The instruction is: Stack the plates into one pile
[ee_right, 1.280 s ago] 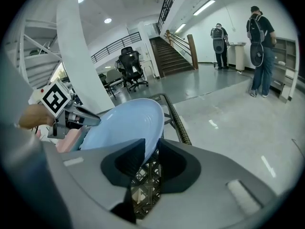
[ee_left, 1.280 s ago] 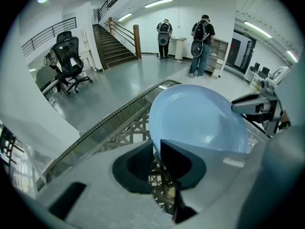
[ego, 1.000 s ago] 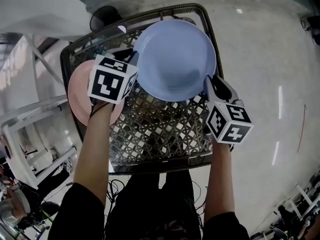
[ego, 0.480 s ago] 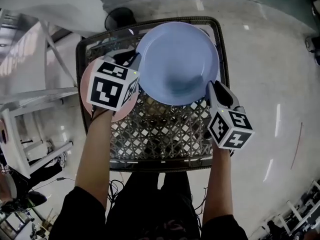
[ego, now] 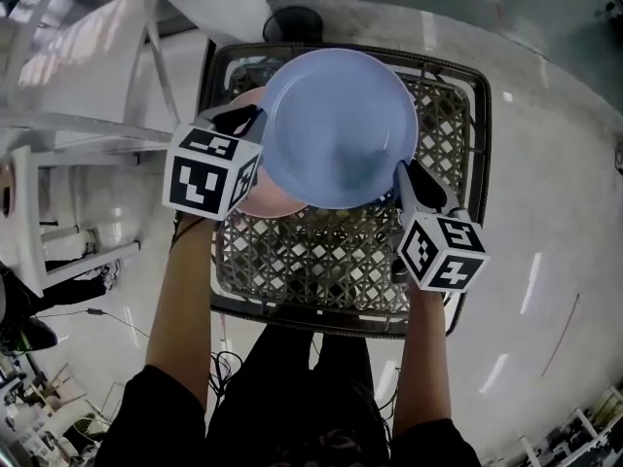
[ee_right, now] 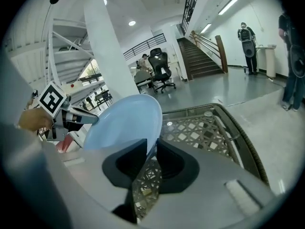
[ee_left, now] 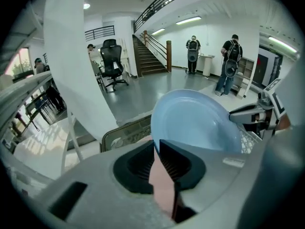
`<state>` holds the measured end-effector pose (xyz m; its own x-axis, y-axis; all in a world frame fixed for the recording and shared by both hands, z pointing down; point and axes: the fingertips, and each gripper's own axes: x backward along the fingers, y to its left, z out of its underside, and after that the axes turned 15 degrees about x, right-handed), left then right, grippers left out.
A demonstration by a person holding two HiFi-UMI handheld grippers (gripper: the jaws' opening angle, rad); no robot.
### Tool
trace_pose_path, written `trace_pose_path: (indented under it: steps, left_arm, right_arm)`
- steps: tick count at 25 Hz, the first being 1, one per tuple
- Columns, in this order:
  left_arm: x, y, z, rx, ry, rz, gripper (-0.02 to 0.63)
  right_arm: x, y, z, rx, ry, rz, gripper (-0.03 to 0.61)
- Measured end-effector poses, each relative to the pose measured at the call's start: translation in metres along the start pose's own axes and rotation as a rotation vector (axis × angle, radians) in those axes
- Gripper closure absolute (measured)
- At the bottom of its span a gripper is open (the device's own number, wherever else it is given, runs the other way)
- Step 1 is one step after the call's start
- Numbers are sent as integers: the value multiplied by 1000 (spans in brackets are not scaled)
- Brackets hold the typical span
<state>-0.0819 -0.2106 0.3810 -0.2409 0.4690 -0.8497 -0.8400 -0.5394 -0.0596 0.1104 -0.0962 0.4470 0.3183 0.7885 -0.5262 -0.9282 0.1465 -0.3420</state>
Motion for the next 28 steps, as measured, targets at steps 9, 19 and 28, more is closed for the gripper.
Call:
trace_pose_path:
  steps: [9,19,28]
  left_arm:
    - [20,49,44,113,10,-86,577]
    - [31,81,66,181,25,-109,575]
    - [15,81,86,199,57,-86,571]
  right_arm:
    - [-31,45,1,70,28,-115,508]
    - [-50,75,-5,121,68,-158,509]
    - [-58,72,12,119,105,-145,508]
